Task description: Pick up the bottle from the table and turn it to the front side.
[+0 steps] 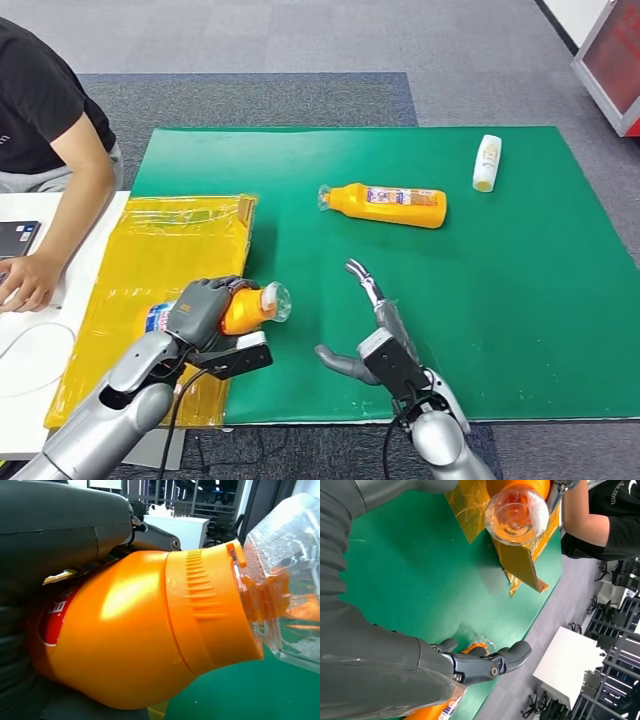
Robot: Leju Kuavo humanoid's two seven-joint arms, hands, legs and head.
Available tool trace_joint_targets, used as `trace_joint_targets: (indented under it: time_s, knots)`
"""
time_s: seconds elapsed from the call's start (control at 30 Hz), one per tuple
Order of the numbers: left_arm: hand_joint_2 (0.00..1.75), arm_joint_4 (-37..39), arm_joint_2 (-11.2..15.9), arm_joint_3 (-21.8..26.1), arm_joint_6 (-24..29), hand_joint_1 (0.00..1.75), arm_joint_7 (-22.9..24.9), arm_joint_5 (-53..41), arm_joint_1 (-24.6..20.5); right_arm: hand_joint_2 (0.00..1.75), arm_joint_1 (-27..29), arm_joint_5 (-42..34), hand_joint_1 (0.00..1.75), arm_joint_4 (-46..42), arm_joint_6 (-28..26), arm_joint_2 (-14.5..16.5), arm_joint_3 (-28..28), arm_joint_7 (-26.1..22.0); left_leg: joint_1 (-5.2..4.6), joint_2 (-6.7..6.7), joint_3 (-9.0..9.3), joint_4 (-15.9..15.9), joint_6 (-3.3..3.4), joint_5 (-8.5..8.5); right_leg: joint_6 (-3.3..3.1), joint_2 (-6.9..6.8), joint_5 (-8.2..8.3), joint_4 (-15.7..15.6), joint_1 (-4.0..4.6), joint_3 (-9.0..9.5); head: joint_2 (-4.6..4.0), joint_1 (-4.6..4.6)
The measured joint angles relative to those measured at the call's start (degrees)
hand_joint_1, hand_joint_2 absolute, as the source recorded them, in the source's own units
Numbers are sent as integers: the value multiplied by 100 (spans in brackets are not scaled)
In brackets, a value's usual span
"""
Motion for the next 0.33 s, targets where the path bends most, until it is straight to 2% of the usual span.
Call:
trace_joint_targets:
  time_s: [0.33]
  knots:
    - [175, 253, -56, -25, -22, 175, 59, -234, -43, 175, 71, 21, 0, -33, 68, 26, -10, 26, 0, 0, 3, 0, -1, 1, -1, 0, 1, 0, 0, 1, 0, 0]
